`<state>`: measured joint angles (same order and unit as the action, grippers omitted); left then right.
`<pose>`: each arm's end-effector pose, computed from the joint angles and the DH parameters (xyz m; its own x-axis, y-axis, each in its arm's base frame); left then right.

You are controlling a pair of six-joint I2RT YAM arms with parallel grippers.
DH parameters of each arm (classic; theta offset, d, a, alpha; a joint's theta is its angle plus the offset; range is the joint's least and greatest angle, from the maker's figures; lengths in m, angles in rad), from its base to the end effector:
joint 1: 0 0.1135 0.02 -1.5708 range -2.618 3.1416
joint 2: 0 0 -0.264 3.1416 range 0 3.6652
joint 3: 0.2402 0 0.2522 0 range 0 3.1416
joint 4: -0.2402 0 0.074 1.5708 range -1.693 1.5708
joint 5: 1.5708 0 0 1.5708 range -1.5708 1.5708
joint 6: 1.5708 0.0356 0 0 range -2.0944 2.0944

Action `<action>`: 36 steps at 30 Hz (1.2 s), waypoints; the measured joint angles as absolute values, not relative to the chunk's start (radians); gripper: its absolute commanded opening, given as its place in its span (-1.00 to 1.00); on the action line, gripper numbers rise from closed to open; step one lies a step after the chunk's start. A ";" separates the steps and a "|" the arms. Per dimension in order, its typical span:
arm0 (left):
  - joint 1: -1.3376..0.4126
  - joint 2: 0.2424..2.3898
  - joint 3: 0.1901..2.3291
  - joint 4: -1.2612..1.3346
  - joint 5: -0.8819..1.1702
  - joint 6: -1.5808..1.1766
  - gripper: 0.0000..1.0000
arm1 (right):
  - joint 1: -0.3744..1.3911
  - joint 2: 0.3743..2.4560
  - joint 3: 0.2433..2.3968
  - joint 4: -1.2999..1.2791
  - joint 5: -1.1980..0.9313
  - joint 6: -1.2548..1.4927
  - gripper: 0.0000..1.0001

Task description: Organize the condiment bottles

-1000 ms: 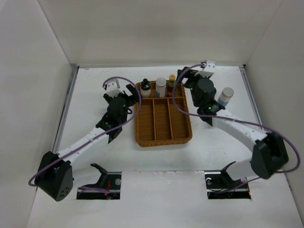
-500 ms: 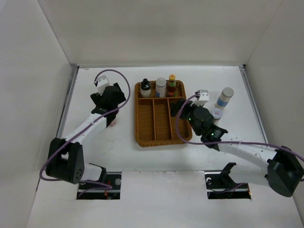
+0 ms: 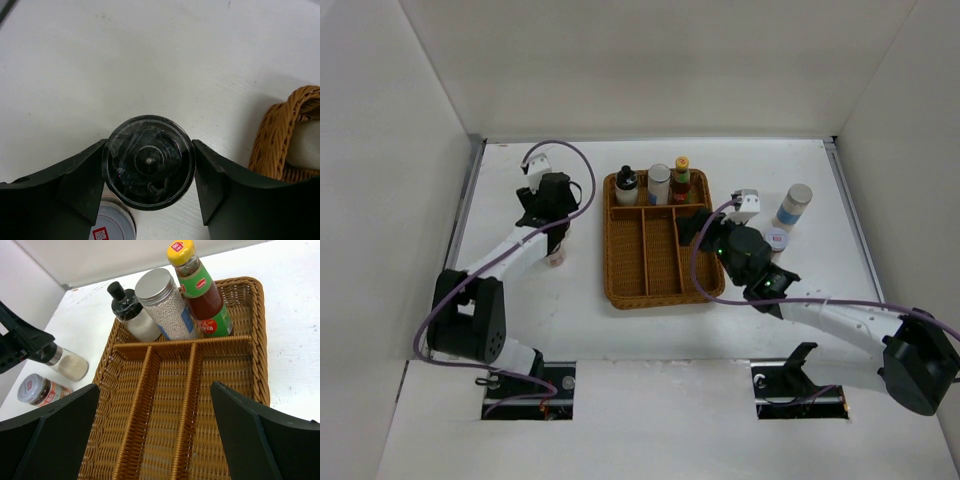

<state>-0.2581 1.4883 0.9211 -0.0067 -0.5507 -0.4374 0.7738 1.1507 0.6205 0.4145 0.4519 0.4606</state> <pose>0.3187 -0.0649 0.2389 -0.3877 -0.2710 -0.8811 -0.4102 0.9067 -0.0984 0.1963 0.1701 0.2702 -0.2155 0.3485 -0.9122 -0.2486 0.8838 0.3964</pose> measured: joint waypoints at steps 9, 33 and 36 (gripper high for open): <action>-0.437 1.191 0.908 0.102 -0.615 -0.351 -0.16 | 0.774 1.151 0.599 0.435 0.451 0.461 1.00; -0.729 1.547 0.876 0.261 -0.594 -0.368 0.71 | 0.752 1.130 0.573 0.439 0.452 0.461 1.00; -0.735 1.530 0.863 0.293 -0.611 -0.368 0.97 | 0.752 1.130 0.573 0.439 0.452 0.461 1.00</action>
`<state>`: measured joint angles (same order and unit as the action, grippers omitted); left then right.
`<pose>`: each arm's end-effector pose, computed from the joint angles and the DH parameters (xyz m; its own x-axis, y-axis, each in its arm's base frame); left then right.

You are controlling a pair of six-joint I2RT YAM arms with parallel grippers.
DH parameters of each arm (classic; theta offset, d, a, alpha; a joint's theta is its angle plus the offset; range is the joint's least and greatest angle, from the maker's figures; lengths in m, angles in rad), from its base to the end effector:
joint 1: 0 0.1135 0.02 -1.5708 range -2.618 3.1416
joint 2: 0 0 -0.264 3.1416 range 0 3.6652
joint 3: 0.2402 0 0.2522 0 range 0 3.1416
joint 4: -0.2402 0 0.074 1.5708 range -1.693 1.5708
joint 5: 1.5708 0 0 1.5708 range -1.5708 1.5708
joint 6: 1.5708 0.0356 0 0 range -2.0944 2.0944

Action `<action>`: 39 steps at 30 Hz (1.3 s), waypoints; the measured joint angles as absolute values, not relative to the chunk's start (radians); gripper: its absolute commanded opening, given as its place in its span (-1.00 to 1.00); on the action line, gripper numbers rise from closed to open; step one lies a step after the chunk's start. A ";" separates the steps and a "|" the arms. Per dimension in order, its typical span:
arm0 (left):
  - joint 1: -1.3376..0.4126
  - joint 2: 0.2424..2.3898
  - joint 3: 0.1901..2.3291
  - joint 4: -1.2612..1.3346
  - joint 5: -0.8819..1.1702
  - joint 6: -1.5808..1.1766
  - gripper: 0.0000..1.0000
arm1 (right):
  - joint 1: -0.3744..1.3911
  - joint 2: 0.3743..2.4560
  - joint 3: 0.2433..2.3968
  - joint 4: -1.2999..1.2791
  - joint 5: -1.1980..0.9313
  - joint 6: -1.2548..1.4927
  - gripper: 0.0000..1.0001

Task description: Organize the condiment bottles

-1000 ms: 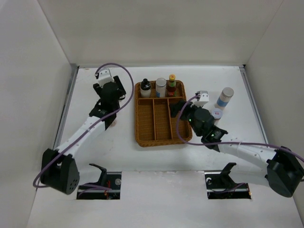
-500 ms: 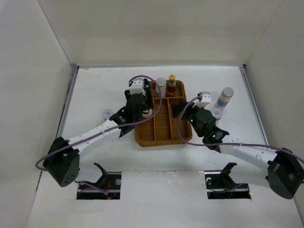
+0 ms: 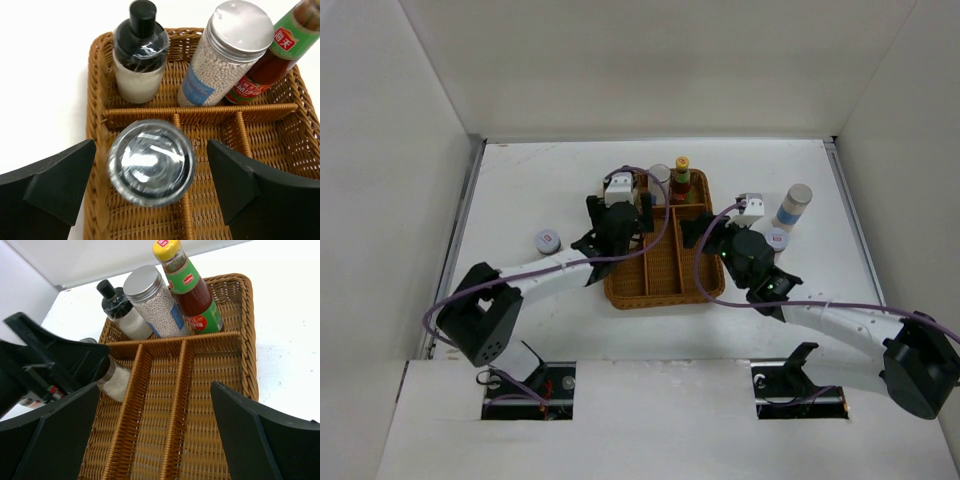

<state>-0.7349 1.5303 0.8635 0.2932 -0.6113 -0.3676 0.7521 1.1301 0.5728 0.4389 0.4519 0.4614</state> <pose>0.2622 -0.2094 0.2353 -0.3075 -0.1187 -0.9441 0.0452 0.9892 -0.1391 0.1949 0.1610 0.2611 -0.2099 0.3521 -0.9121 -0.2284 0.8894 0.3959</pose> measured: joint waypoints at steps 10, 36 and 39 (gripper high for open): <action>-0.636 1.058 0.751 0.097 -0.728 -0.435 1.00 | 0.752 1.129 0.572 0.440 0.451 0.464 1.00; -0.434 1.157 0.575 -0.094 -0.757 -0.520 -0.34 | 0.752 1.131 0.572 0.443 0.451 0.464 1.00; -0.518 1.020 0.576 -0.130 -0.764 -0.494 -0.35 | 0.752 1.138 0.572 0.446 0.451 0.464 1.00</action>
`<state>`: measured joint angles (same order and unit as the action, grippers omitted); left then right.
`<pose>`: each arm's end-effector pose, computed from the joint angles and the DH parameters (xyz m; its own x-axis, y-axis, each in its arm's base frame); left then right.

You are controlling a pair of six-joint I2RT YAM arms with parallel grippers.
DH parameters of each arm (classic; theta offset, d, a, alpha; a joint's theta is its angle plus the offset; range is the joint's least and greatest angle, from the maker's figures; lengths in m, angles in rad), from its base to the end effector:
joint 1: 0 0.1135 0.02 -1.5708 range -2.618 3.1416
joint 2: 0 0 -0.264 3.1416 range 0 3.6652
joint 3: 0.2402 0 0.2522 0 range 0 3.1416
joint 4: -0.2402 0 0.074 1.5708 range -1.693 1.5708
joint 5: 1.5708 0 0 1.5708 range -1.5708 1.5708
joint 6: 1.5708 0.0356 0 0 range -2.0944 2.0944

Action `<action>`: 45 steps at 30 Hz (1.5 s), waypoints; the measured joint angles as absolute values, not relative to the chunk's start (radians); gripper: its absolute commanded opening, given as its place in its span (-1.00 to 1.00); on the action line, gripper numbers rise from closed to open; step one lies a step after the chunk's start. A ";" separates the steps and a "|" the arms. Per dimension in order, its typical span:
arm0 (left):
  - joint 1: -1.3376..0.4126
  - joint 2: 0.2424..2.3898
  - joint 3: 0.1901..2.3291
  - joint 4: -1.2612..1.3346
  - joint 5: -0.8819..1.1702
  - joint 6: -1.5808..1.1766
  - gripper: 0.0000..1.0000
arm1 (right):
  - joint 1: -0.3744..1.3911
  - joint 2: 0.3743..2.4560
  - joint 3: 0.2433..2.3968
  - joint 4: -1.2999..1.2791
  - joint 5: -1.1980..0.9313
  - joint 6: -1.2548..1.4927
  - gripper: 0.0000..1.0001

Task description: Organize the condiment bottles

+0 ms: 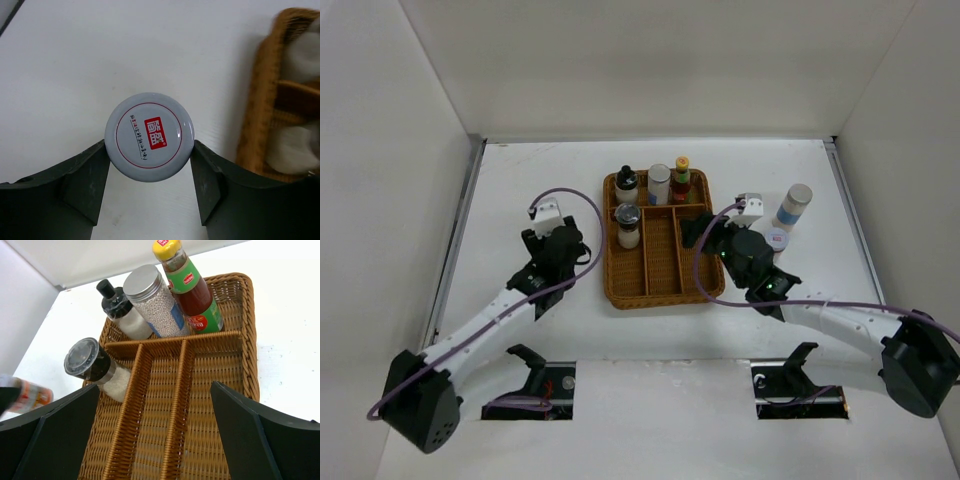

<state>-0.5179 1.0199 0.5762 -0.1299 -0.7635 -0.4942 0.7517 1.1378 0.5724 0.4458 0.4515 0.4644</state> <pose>0.1969 -0.0838 0.2334 -0.3454 -0.1976 -0.9174 -0.3530 0.9331 -0.0681 0.1958 0.1618 0.2599 -0.2114 0.3541 -0.9110 -0.2274 0.8887 0.3981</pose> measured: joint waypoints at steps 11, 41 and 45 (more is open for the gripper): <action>-0.898 1.075 0.722 -0.096 -0.744 -0.474 -0.34 | 0.740 1.108 0.567 0.448 0.460 0.464 1.00; -0.888 1.041 0.459 0.502 -0.671 -0.429 1.00 | 0.337 1.161 0.588 -0.041 0.712 0.478 1.00; -0.871 1.036 0.401 0.573 -0.683 -0.429 1.00 | 0.283 1.229 0.624 -0.032 0.695 0.476 1.00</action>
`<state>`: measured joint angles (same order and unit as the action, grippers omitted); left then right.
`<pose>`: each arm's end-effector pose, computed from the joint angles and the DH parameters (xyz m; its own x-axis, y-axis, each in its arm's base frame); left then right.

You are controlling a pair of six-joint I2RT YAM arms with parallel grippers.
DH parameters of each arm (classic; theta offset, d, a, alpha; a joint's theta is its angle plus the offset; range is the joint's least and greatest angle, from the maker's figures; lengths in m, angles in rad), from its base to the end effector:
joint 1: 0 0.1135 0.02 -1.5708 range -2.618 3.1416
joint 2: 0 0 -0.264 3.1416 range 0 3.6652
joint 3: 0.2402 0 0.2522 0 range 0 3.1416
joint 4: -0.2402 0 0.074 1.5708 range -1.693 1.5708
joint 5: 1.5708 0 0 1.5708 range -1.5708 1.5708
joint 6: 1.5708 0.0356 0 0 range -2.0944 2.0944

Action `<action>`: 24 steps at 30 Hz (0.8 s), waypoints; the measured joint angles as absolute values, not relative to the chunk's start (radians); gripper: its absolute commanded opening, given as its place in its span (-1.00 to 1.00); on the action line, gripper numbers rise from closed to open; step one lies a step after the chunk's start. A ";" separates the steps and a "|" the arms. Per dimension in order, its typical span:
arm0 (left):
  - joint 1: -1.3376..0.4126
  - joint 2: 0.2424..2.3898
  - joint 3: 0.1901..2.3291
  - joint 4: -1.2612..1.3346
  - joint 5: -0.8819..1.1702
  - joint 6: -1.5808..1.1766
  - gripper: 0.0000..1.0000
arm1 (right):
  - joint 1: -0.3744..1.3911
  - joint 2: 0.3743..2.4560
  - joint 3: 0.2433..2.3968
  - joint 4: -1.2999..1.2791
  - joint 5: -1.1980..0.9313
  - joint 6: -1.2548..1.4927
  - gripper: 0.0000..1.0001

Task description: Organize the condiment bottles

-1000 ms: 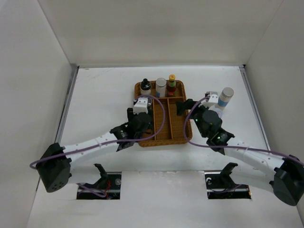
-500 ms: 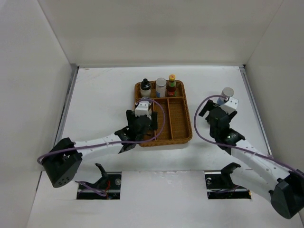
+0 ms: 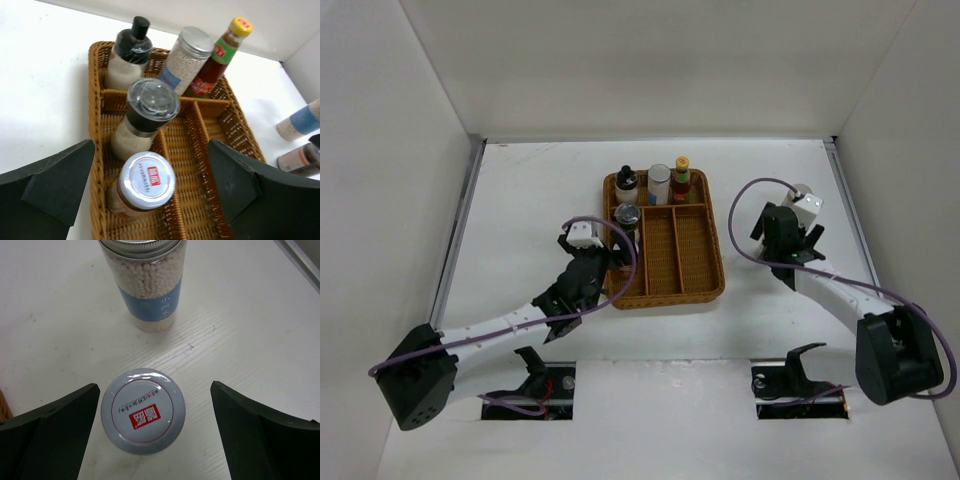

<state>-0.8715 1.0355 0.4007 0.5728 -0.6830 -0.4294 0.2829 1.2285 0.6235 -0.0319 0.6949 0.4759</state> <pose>0.1585 -0.1536 0.2373 -0.1146 -0.3654 -0.9238 0.1545 0.9120 -0.3800 0.2450 0.0475 0.2119 -0.3794 0.2562 -0.8891 0.5104 0.8594 0.0298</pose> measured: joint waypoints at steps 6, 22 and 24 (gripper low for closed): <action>-0.849 1.031 0.339 0.639 -0.717 -0.430 1.00 | 0.249 1.328 0.646 -0.009 0.607 0.498 0.54; -0.717 0.988 0.254 0.708 -0.762 -0.465 1.00 | 0.463 1.111 0.811 -0.065 0.643 0.437 0.03; -0.694 0.988 0.243 0.709 -0.765 -0.481 1.00 | 0.545 1.162 0.877 -0.030 0.625 0.432 0.04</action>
